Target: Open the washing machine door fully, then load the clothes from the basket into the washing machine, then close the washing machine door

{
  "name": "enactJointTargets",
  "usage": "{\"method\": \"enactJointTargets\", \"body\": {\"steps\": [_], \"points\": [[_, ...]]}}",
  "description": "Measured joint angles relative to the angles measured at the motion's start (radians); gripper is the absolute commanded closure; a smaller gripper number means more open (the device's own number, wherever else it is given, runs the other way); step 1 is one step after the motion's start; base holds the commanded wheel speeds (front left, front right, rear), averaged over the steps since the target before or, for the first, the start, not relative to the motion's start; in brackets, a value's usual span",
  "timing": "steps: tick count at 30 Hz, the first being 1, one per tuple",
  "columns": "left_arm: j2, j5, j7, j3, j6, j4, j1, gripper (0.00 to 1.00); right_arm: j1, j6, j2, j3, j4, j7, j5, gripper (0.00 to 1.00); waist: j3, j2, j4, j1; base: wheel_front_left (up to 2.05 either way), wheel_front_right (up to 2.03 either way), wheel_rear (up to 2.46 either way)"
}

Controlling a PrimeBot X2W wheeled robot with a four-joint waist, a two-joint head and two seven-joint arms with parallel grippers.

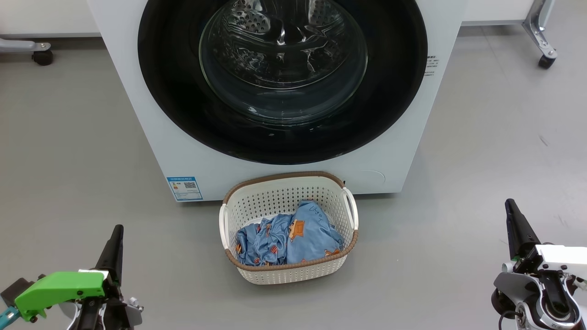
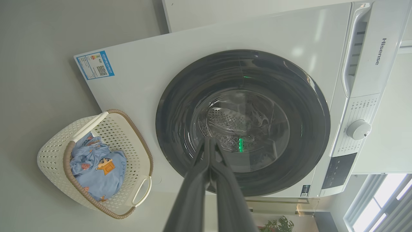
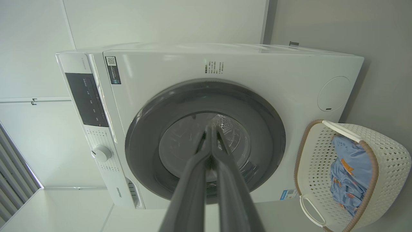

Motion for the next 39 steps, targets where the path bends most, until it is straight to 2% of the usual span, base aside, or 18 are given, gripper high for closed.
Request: {"method": "enactJointTargets", "body": {"steps": [15,16,18,19,20,28,39], "points": [[0.0,0.0,0.0,0.0,0.0,0.0,0.0,1.0,0.0,0.0,0.0,0.0,0.0,0.0,0.0,1.0,0.0,0.0,0.0,0.0,0.0,0.0,0.0],[0.0,0.0,0.0,-0.001,0.0,0.004,0.001,0.0,0.0,0.0,0.001,0.0,0.004,0.0,0.0,0.0,0.0,0.0,0.0,0.0001,0.0,0.0,0.0],[-0.005,0.0,-0.001,-0.005,0.0,0.022,0.013,0.0,0.009,-0.001,0.01,0.002,0.024,0.0,0.0,0.0,0.0,0.0,0.0,0.0,0.0,0.0,0.0],[-0.015,0.0,-0.001,-0.006,0.001,0.045,0.033,1.0,0.031,-0.001,0.02,0.004,0.046,0.0,0.0,1.0,0.0,0.0,0.0,0.0,0.0,0.0,0.0],[-0.021,0.0,-0.001,-0.007,0.001,0.051,0.041,0.0,0.042,-0.001,0.024,0.005,0.052,0.0,0.0,0.0,0.0,0.0,0.0,0.0,0.0,0.0,0.0],[-0.023,0.011,-0.005,-0.009,0.001,0.04,0.042,0.0,0.039,-0.001,0.023,0.013,0.049,-0.002,-0.019,0.0,0.002,0.0,0.001,0.0,0.0,0.0,0.0],[0.002,0.049,-0.033,-0.033,0.001,0.008,0.029,0.0,0.01,-0.001,-0.007,0.05,0.035,-0.038,-0.105,0.0,0.008,0.0,0.003,0.0,0.0,0.0,0.0]]}}
